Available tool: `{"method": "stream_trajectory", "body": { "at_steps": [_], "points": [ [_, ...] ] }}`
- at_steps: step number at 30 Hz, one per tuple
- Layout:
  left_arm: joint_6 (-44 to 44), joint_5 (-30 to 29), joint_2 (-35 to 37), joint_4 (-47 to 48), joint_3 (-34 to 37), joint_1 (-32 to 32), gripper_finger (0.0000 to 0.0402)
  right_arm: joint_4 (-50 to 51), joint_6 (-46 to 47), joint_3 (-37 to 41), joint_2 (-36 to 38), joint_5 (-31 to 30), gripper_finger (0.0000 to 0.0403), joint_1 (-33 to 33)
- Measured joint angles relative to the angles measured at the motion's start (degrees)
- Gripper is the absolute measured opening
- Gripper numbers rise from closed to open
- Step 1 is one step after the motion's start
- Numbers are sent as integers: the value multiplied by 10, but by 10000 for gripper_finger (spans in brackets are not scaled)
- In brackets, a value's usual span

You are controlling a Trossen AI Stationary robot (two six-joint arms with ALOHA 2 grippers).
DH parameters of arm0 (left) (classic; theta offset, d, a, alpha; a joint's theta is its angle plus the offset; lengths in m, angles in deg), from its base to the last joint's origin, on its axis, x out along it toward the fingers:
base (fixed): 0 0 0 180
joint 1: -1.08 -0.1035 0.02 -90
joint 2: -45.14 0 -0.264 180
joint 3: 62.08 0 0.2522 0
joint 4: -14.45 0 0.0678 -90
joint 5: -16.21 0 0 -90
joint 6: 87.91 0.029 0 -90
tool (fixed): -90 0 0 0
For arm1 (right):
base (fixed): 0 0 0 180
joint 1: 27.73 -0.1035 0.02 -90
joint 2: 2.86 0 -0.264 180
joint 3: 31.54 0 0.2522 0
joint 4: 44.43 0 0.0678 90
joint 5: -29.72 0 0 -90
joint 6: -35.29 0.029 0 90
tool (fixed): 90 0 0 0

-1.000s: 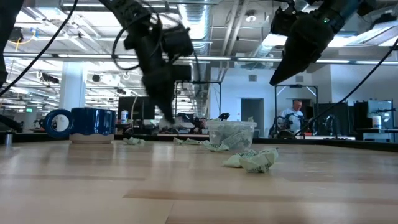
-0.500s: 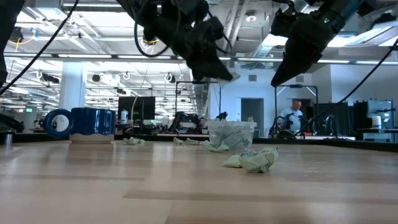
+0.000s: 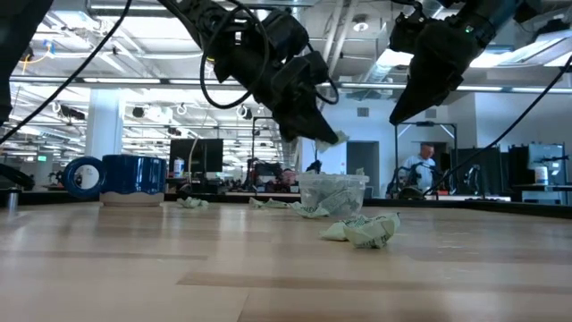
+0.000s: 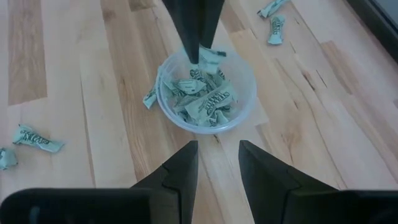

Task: Pick and place items into bin
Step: Put the gray stevia packet into the transparent bin

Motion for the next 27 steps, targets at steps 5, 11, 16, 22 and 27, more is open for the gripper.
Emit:
{"method": "stream_trajectory", "body": {
  "at_steps": [5,11,16,22,27],
  "points": [
    [0,-1,-2,5,-1,0,26,0,0,0,0,0,108,0],
    [0,-3,-2,4,-1,-1,83,0,0,0,0,0,108,0],
    [-11,-5,-2,11,-2,-7,123,0,0,0,0,0,108,0],
    [-14,-11,-2,276,-89,-22,145,0,0,0,0,0,108,0],
    [-14,-73,-2,529,-162,-37,144,0,0,0,0,0,108,0]
  ]
}}
